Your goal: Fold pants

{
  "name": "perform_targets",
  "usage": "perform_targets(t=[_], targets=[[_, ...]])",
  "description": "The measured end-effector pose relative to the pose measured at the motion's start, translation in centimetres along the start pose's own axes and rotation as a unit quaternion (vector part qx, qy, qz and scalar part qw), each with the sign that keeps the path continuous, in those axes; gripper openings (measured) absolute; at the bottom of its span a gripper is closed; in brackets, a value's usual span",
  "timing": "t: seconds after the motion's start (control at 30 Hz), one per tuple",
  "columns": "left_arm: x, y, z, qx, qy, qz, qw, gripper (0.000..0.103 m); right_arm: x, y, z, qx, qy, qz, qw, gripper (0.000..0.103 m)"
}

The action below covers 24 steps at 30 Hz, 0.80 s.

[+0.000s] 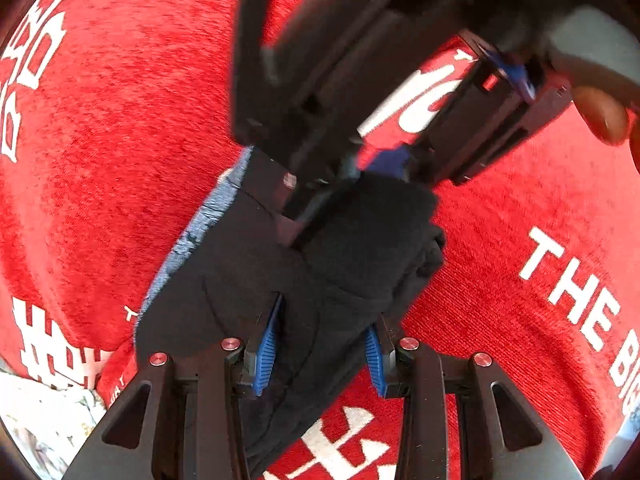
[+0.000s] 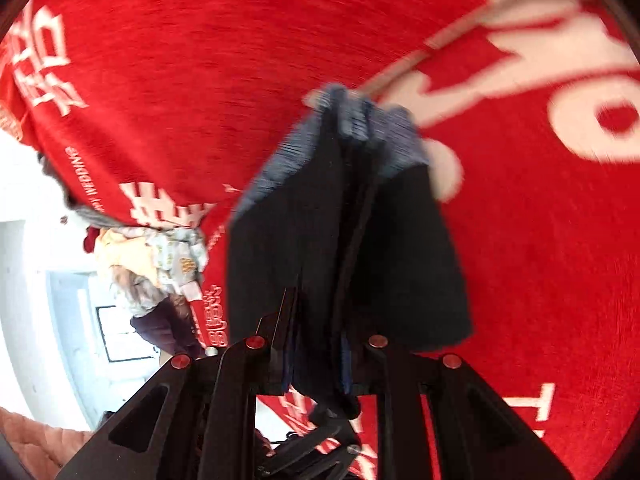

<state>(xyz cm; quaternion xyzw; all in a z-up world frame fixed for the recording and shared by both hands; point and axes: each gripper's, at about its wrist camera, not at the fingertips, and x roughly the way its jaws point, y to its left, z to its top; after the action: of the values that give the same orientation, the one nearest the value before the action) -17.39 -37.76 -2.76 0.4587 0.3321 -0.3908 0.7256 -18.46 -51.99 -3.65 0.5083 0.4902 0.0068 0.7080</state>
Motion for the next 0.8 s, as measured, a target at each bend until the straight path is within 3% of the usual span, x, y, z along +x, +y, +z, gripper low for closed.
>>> perform_targets(t=[0.1, 0.27, 0.3, 0.33, 0.37, 0.47, 0.57, 0.67, 0.8], targets=[[0.0, 0.0, -0.3, 0.011, 0.002, 0.007, 0.9999, 0.043, 0.4, -1.4, -0.2, 0.021, -0.006, 0.005, 1.000, 0.020], [-1.4, 2.6, -0.9, 0.008, 0.015, -0.036, 0.9992, 0.047, 0.1, 0.0, -0.3, 0.010, -0.008, -0.030, 0.999, 0.029], [-1.8, 2.7, -1.1, 0.007, 0.015, -0.041, 0.9990, 0.051, -0.1, 0.5, -0.2, 0.005, -0.009, -0.046, 0.999, 0.031], [-2.3, 3.3, -1.5, 0.006, 0.014, -0.043, 0.9990, 0.063, -0.5, 0.5, -0.4, 0.000, -0.010, -0.060, 0.998, 0.031], [-2.8, 4.1, -2.0, 0.004, 0.006, -0.043, 0.9991, 0.067, -0.9, 0.9, -0.5, -0.005, -0.014, -0.075, 0.997, 0.031], [-4.5, 6.9, -3.1, -0.014, -0.007, -0.041, 0.9991, 0.067, -2.2, 1.8, -1.0, -0.014, -0.037, -0.118, 0.992, 0.030], [-4.3, 10.7, -4.1, -0.065, 0.009, -0.034, 0.9972, 0.067, -3.7, 2.5, -2.0, -0.015, -0.067, -0.124, 0.990, 0.030], [-2.1, 14.5, -5.3, -0.133, 0.051, -0.024, 0.9894, 0.067, -3.9, 3.9, -2.5, -0.028, -0.080, -0.119, 0.989, 0.030], [1.5, 17.7, -7.5, -0.222, 0.103, -0.060, 0.9678, 0.067, -1.9, 5.9, -2.2, -0.065, -0.060, -0.129, 0.988, 0.030]])
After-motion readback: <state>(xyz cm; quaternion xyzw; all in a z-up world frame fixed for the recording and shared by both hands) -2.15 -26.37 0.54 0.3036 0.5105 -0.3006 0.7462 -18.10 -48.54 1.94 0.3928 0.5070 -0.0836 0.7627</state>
